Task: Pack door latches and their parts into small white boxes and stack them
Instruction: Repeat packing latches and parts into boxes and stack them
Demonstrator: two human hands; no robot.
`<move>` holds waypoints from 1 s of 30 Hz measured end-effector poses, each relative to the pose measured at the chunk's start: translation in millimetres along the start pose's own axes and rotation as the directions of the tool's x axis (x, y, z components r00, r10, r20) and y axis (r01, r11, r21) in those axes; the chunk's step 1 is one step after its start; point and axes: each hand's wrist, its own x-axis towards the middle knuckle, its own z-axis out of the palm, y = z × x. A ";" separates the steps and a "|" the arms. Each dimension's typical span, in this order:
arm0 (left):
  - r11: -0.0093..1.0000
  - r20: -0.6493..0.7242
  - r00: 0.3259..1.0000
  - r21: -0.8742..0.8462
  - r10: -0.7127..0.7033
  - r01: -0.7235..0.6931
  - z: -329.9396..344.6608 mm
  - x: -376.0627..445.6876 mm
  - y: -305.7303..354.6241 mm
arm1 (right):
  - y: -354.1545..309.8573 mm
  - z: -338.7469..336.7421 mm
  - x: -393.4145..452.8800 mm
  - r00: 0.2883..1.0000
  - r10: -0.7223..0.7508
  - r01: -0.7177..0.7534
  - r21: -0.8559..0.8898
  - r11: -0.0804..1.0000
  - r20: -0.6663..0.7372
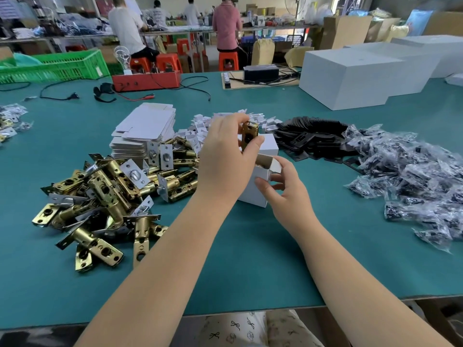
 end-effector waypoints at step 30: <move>0.600 0.303 0.774 0.791 -0.556 0.122 67.4 80.0 -133.5 | 3.5 -1.0 6.2 0.995 0.087 -0.090 0.051 0.995 0.055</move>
